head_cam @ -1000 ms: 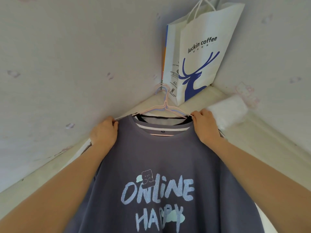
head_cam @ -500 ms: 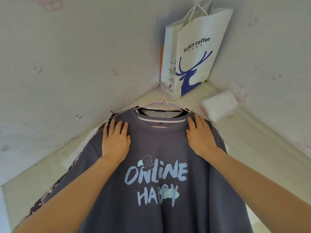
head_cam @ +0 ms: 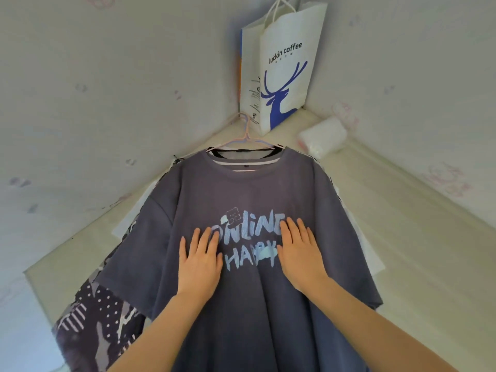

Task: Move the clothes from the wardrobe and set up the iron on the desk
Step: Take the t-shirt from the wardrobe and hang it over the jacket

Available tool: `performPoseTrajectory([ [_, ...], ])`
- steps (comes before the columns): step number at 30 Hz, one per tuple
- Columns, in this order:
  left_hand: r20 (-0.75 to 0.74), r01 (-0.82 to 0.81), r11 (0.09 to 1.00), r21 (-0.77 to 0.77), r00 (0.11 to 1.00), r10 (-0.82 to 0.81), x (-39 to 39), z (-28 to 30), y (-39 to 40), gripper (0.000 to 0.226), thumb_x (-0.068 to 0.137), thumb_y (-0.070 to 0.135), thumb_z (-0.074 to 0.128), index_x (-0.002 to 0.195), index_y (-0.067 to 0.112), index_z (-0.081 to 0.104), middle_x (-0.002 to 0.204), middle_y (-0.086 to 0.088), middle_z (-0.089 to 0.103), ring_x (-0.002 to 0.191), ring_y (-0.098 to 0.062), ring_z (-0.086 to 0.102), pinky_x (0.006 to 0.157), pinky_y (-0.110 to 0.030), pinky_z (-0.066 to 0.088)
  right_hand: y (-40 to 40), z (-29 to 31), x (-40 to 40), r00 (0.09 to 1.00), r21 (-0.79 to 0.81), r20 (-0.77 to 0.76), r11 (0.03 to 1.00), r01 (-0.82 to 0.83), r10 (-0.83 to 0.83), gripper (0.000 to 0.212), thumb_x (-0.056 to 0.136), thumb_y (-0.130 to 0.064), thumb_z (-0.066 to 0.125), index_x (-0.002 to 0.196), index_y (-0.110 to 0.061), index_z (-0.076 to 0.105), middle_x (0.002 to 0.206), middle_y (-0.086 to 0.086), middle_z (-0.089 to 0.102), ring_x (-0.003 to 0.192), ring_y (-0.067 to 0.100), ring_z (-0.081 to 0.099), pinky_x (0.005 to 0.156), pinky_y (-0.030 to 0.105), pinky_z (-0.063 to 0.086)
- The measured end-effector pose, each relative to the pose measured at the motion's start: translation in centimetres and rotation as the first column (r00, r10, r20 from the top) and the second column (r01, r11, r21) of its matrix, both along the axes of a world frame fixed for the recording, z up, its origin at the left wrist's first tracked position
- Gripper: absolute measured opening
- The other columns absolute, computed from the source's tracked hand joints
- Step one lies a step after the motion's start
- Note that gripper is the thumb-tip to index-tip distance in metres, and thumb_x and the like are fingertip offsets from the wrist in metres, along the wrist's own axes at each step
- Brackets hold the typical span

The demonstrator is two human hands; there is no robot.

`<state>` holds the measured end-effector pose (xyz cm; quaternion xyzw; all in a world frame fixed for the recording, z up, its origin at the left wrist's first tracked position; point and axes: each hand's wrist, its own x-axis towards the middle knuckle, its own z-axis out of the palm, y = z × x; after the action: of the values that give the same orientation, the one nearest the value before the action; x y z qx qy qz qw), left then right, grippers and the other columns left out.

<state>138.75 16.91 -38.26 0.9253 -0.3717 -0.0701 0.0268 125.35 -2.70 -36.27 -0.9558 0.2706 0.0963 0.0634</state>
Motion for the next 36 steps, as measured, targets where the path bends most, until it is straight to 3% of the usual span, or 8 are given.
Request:
performPoseTrajectory([
  [3,0.031,0.064,0.998,-0.022,0.998,-0.063,-2.9,-0.4,2.1,0.048,0.091,0.032,0.057,0.135,0.014,0.053,0.139,-0.005,0.053,0.134,-0.029,0.043,0.11,-0.056,0.027,3.0,-0.3,-2.6,0.999,-0.044,0.02,0.999,0.031,-0.03,0.063,0.081,-0.032,0.071,0.134,-0.003,0.05,0.135,0.016,0.054,0.126,0.037,0.049,0.1,0.047,0.042],
  [12,-0.023,0.176,0.984,-0.003,0.984,-0.176,-9.7,-0.2,8.1,0.05,0.086,0.033,0.063,0.134,0.018,0.055,0.132,-0.002,0.059,0.129,-0.026,0.049,0.105,-0.054,0.036,12.4,0.3,-10.4,0.993,-0.045,0.022,0.993,0.114,-0.113,0.06,0.079,-0.031,0.073,0.128,-0.002,0.056,0.127,0.015,0.06,0.12,0.036,0.055,0.094,0.048,0.049],
  [18,-0.03,0.309,0.95,0.045,0.951,-0.308,-12.7,-0.4,12.7,0.051,0.081,0.033,0.07,0.128,0.015,0.06,0.129,-0.003,0.061,0.126,-0.027,0.053,0.099,-0.05,0.044,17.2,0.5,-16.0,0.977,-0.048,-0.006,0.976,0.21,-0.211,0.071,0.05,-0.028,0.09,0.112,-0.003,0.067,0.111,0.013,0.068,0.104,0.034,0.065,0.081,0.046,0.056],
  [24,-0.105,0.375,0.927,0.028,0.923,-0.37,-15.4,0.5,13.9,0.051,0.079,0.026,0.071,0.127,0.013,0.059,0.118,-0.004,0.066,0.114,-0.029,0.06,0.092,-0.043,0.051,20.3,1.2,-20.0,0.948,-0.047,0.038,0.947,0.317,-0.315,0.06,0.054,-0.029,0.089,0.106,-0.007,0.07,0.104,0.01,0.071,0.102,0.03,0.066,0.079,0.042,0.056],
  [26,-0.108,0.422,0.907,-0.004,0.901,-0.42,-16.2,1.4,13.3,0.048,0.078,0.024,0.071,0.124,0.013,0.062,0.11,-0.001,0.068,0.101,-0.023,0.065,0.084,-0.037,0.054,21.1,1.7,-21.1,0.936,-0.041,0.058,0.935,0.351,-0.349,0.057,0.058,-0.03,0.087,0.108,-0.007,0.07,0.104,0.009,0.071,0.103,0.031,0.066,0.079,0.041,0.057],
  [29,-0.07,0.502,0.862,-0.07,0.859,-0.506,-17.9,2.6,12.2,0.046,0.069,0.022,0.079,0.113,0.014,0.068,0.096,0.004,0.071,0.085,-0.017,0.068,0.068,-0.031,0.057,22.0,2.4,-22.8,0.916,-0.032,0.082,0.918,0.396,-0.392,0.056,0.063,-0.031,0.085,0.111,-0.008,0.068,0.106,0.008,0.071,0.105,0.031,0.065,0.082,0.041,0.055],
  [33,-0.01,0.614,0.773,-0.162,0.782,-0.624,-20.9,3.8,10.5,0.046,0.063,0.02,0.084,0.107,0.015,0.07,0.089,0.007,0.071,0.081,-0.015,0.068,0.062,-0.027,0.056,23.1,3.6,-25.7,0.872,-0.01,0.113,0.877,0.48,-0.476,0.058,0.06,-0.032,0.087,0.11,-0.01,0.068,0.102,0.006,0.071,0.1,0.029,0.067,0.081,0.039,0.055],
  [36,0.044,0.7,0.695,-0.161,0.709,-0.704,-23.4,4.7,9.2,0.044,0.059,0.018,0.085,0.1,0.015,0.071,0.076,0.006,0.069,0.071,-0.015,0.066,0.054,-0.026,0.053,24.4,4.2,-28.6,0.838,0.061,0.085,0.843,0.535,-0.539,0.058,0.07,-0.028,0.079,0.122,-0.011,0.059,0.115,0.007,0.065,0.11,0.029,0.061,0.095,0.038,0.048],
])
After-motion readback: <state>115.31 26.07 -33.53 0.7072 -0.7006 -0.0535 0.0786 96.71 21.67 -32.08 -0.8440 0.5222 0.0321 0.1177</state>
